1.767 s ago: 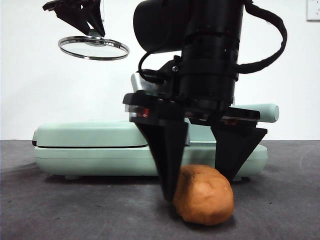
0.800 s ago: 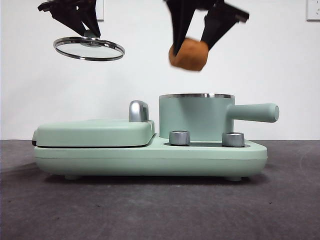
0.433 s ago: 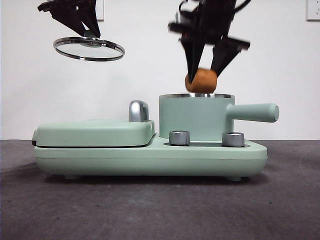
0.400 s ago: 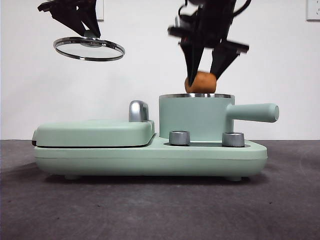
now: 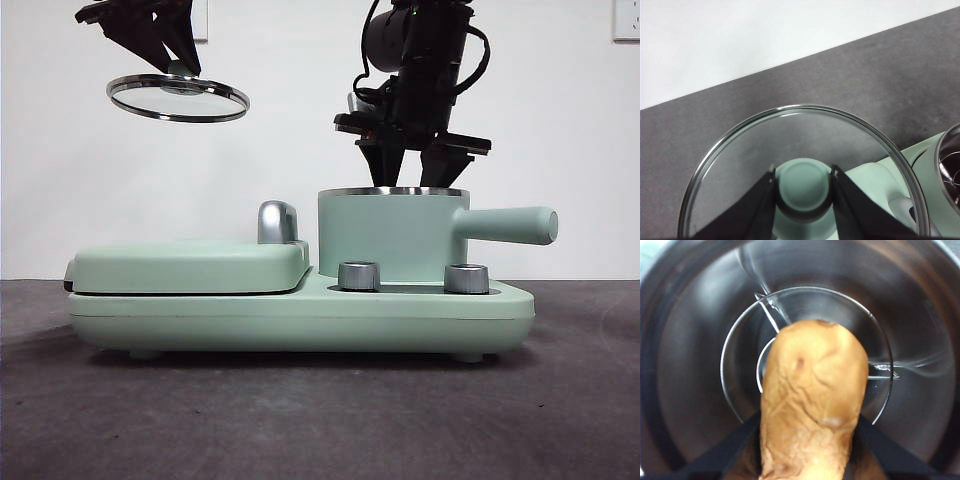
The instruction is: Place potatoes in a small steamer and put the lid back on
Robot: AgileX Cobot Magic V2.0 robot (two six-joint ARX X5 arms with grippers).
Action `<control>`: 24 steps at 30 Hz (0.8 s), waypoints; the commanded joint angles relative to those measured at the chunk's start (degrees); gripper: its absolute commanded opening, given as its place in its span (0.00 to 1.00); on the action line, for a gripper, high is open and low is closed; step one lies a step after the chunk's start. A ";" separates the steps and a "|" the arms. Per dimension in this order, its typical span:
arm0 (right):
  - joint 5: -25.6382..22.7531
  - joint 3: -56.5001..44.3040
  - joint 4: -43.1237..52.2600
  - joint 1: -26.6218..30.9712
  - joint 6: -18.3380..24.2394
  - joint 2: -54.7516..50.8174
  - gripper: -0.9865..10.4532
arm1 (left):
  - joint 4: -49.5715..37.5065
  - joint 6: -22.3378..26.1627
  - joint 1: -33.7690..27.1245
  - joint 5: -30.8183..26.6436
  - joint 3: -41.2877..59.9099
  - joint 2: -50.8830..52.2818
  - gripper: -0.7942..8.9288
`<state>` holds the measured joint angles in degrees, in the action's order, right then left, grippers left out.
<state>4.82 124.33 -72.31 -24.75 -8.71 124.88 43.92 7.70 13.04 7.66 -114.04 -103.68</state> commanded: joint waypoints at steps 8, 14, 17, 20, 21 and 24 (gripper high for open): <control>0.31 2.32 0.20 -0.39 0.87 0.96 0.46 | -1.36 -0.76 0.22 0.28 -1.38 0.24 0.13; 0.31 8.22 -5.09 -0.46 1.49 0.66 0.46 | -1.18 -1.16 0.55 0.28 -1.38 0.24 0.13; 0.31 11.06 -9.03 -0.81 1.73 -0.74 0.46 | -0.92 -1.36 0.74 0.28 -1.36 0.24 0.13; 0.24 10.01 -9.03 -1.25 2.80 -4.83 0.46 | -0.26 -1.33 1.36 0.28 -1.33 0.24 0.13; -0.09 9.42 -9.07 -1.81 3.26 -6.49 0.46 | 0.07 -1.33 1.64 0.28 -1.33 0.24 0.13; -2.78 6.36 -9.09 -2.93 3.45 -12.22 0.45 | 0.44 -1.36 2.43 0.28 -1.29 0.24 0.13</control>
<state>2.63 130.10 -76.93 -27.14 -6.17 113.36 45.69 6.59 15.05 7.66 -114.04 -103.68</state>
